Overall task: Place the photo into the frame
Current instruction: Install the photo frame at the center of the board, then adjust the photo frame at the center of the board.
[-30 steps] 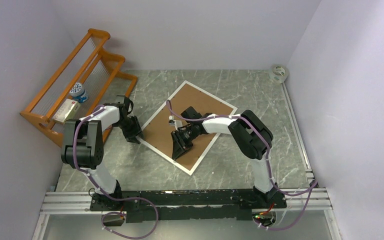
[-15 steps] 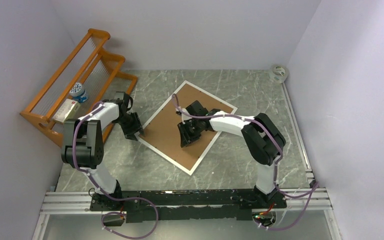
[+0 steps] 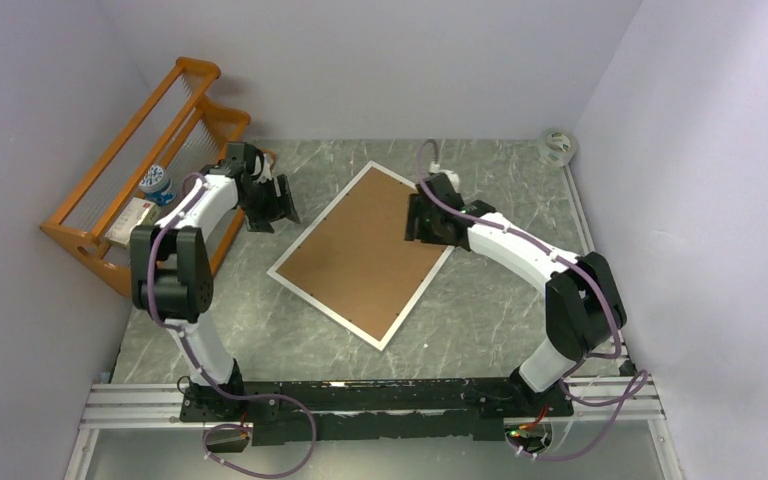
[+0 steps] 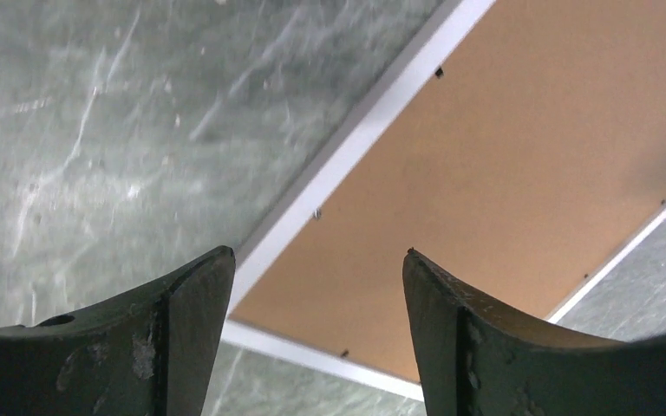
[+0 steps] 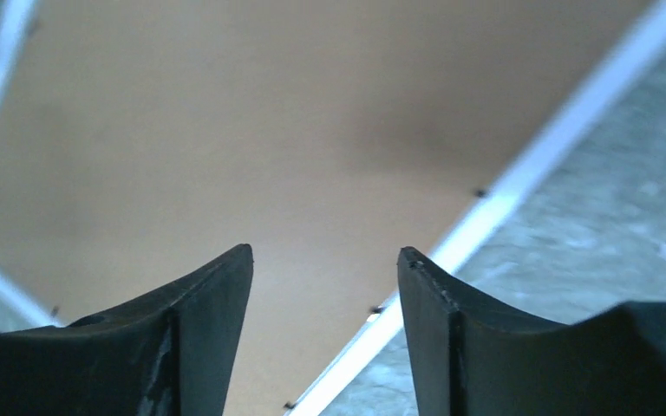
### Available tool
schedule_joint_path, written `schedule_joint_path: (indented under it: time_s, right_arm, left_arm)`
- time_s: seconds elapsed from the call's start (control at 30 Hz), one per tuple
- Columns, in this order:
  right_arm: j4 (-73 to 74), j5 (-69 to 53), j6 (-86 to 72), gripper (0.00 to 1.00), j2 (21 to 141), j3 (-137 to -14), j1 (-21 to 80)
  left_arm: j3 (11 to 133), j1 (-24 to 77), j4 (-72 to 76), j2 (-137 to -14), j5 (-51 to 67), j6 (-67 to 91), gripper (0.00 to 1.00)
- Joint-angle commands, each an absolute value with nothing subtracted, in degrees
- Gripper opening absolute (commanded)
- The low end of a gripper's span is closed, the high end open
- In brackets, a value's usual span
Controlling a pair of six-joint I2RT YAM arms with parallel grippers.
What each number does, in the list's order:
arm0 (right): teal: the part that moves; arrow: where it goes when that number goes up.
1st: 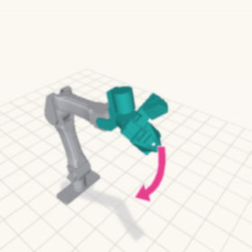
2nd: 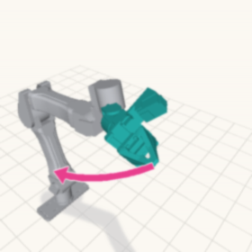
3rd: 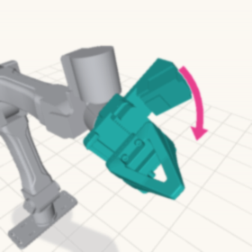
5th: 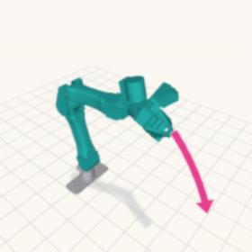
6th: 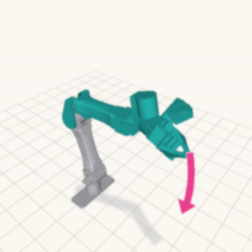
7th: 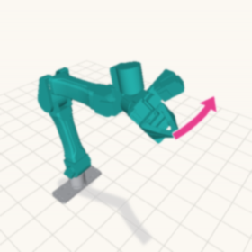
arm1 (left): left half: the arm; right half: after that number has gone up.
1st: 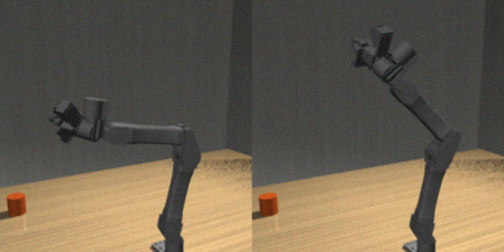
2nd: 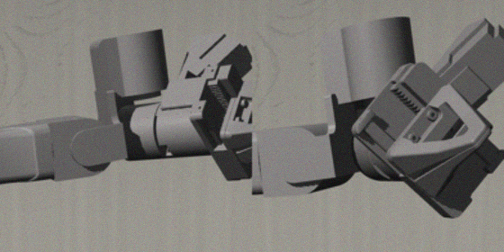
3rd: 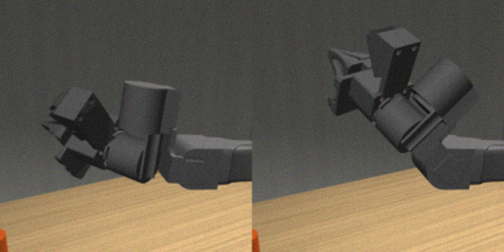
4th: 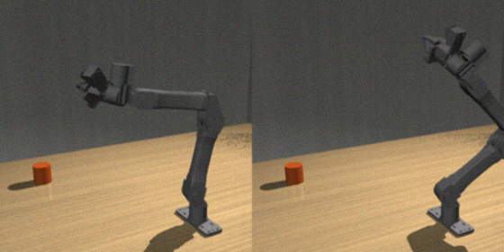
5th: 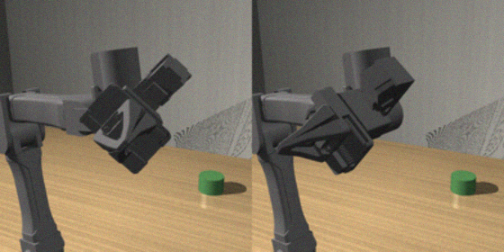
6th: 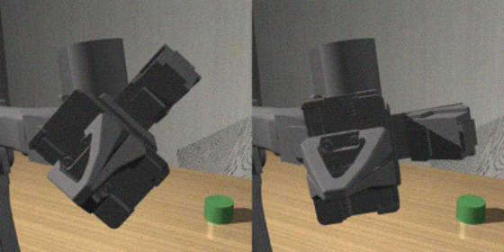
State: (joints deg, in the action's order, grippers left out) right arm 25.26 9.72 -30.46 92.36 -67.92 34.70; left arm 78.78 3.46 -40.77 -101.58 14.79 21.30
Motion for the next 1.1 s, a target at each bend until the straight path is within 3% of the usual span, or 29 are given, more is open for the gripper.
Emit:
schedule_joint_path:
  time_s: [0.0,0.4,0.83,1.07]
  right_arm:
    - [32.03,16.38,-41.41,0.68,91.71,-64.42,27.95]
    - [26.8,5.73,-43.01,0.69,97.1,-60.67,22.81]
    - [20.88,-1.04,-34.89,0.65,101.36,-63.39,17.83]
    - [24.39,-0.72,-31.6,0.64,105.42,-70.6,14.91]
  left_arm:
    - [82.5,3.52,-39.48,-108.1,17.77,16.28,0.77]
    - [80.43,3.52,-38.08,-115.41,23.33,15.86,0.75]
    - [71.29,4.37,-38.54,-111.65,29.86,19.26,0.47]
    - [63.27,10.44,-35.44,-106.54,32.84,23.47,0.43]
